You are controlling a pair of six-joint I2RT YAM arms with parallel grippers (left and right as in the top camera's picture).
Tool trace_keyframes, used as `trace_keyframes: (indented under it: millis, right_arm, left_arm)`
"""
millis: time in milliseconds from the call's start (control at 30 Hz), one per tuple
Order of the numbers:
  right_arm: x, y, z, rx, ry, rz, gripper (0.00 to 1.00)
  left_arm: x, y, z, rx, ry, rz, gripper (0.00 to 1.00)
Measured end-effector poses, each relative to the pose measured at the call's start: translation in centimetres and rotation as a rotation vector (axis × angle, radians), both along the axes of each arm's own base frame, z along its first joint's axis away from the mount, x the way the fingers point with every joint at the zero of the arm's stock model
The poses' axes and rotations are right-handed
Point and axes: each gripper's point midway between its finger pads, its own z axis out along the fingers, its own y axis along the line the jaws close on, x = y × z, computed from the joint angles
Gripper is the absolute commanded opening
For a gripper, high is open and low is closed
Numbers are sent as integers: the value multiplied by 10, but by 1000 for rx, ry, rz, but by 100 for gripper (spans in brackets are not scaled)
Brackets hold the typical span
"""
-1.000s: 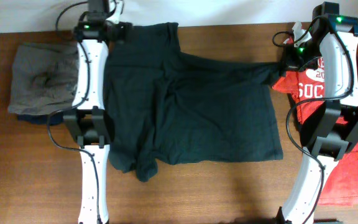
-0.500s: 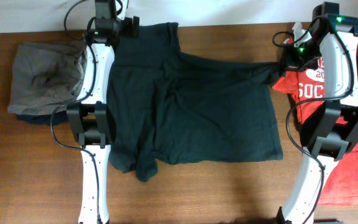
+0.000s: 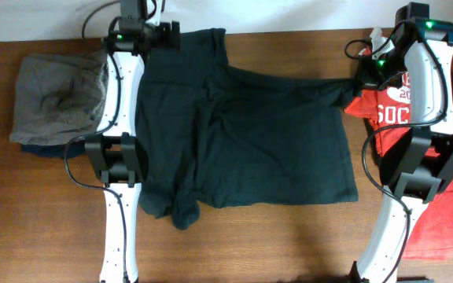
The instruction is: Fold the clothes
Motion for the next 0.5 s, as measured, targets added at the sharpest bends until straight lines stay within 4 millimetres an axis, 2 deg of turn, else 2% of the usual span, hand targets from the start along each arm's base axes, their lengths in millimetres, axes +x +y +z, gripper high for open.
trace_keyframes:
  millis: [100,300,400,500]
  right_arm:
    - [2,5,0,-3,-7,18,4]
    - [7,17,0,-26,-21,56,4]
    - [7,18,0,-30,-21,59,4]
    - [7,17,0,-34,-21,58,4]
  left_arm:
    - [3,-6,6,-7,-27,-11,97]
    - [14,-19,6,-4,-91,-35,99]
    - [22,-24,-9,-4,-109,-41,99]
    - [27,-24,-41,2,-94,-39,99]
